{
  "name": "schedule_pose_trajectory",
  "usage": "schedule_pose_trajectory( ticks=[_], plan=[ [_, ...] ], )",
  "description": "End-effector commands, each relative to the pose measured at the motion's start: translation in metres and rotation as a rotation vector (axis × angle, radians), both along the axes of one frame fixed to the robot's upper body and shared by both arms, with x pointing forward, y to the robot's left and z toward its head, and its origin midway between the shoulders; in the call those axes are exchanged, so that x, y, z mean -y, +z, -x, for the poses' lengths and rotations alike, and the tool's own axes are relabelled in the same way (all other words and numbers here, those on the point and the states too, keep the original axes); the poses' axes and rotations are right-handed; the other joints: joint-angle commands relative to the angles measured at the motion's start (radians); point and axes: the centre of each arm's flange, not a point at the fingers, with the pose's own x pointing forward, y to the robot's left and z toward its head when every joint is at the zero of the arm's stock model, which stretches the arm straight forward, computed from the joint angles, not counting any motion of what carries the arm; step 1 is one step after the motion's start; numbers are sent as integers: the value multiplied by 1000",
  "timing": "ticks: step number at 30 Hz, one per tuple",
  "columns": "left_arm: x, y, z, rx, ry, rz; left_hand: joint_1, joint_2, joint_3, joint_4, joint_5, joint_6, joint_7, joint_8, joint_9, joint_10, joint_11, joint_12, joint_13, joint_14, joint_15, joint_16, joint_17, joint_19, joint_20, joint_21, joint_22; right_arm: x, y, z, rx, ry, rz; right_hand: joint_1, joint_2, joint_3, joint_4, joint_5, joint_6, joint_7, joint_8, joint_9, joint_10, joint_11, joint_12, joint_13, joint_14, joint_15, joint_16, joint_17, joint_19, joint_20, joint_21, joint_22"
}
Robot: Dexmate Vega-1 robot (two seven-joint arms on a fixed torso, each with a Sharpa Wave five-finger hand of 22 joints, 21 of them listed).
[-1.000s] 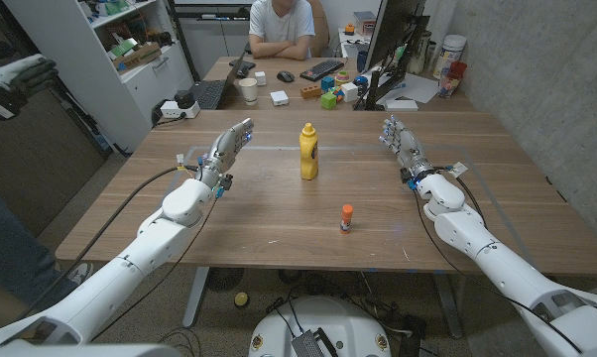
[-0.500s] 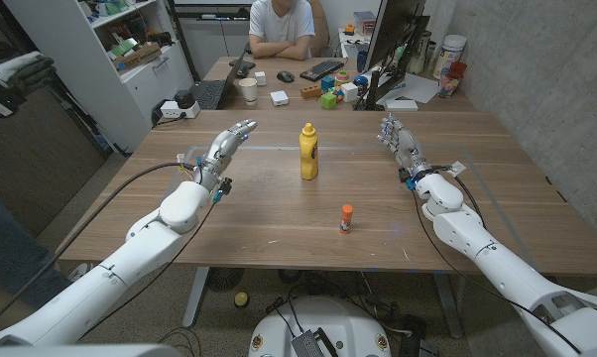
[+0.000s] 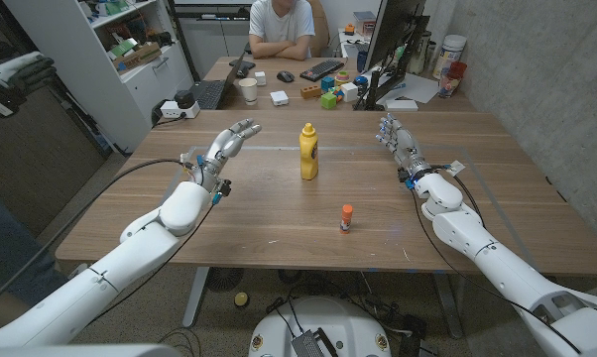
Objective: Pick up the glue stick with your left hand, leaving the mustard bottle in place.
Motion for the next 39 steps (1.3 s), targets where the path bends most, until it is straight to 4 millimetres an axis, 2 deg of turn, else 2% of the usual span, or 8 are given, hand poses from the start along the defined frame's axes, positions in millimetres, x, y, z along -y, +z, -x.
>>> schedule_pose_trajectory(
  ticks=[1, 10, 16, 22, 39],
  plan=[
    [8, 3, 5, 8, 42, -79, 37, -6, 12, -3, 7, 12, -34, 12, 7, -13, 5, 2, 7, -5, 14, 5, 4, -12, 3, -4, 4, -2, 1, -1, -2, 3, 4, 1, -4, 4, -3, 4, 5, -2, 7, 6, 8, -1, 9, 4, 8, 4, 5, 3, 4, 9, 5, 5],
    [15, 3, 5, 23, 70, -146, 73, -16, 18, -5, 9, 13, -58, 15, 9, -22, -17, 4, 12, -23, -7, 1, 5, -24, 3, -5, 5, -6, 3, -3, 0, 8, 8, 2, -5, 5, -6, 4, 5, -4, 7, 6, 10, -1, 10, 4, 8, 4, 4, 2, 1, 10, 4, 5],
    [22, 3, 3, 23, 65, -198, 85, -22, 19, -5, 8, 15, -59, 16, 10, -23, -20, 6, 14, -25, -14, 1, 5, -29, 4, -5, 5, -6, 3, -3, 2, 8, 7, 2, -5, 5, -7, 4, 5, -5, 7, 6, 9, 2, 10, 4, 8, 5, 4, 2, 1, 11, 4, 5],
    [31, 2, 1, 12, 67, -248, 105, -31, 19, -5, 7, 18, -38, 18, 11, -25, -26, 8, 16, -30, -27, 1, 4, -34, 3, -4, 6, -7, 2, -2, 3, 7, 3, 3, -6, 5, -8, 5, 4, -4, 7, 6, 10, 0, 10, 4, 7, 5, 4, 2, 1, 11, 4, 5],
    [45, -6, 4, -17, 34, -369, 136, -47, 20, -4, 5, 15, -33, 19, 12, -45, -17, 5, 19, -49, -12, -3, 4, -44, 4, -4, 6, -9, 6, -1, 16, 2, -5, 5, -14, 4, -15, 4, 4, -7, 7, 6, 10, -2, 10, 4, 5, 6, 3, 1, -1, 12, 4, 5]
  ],
)
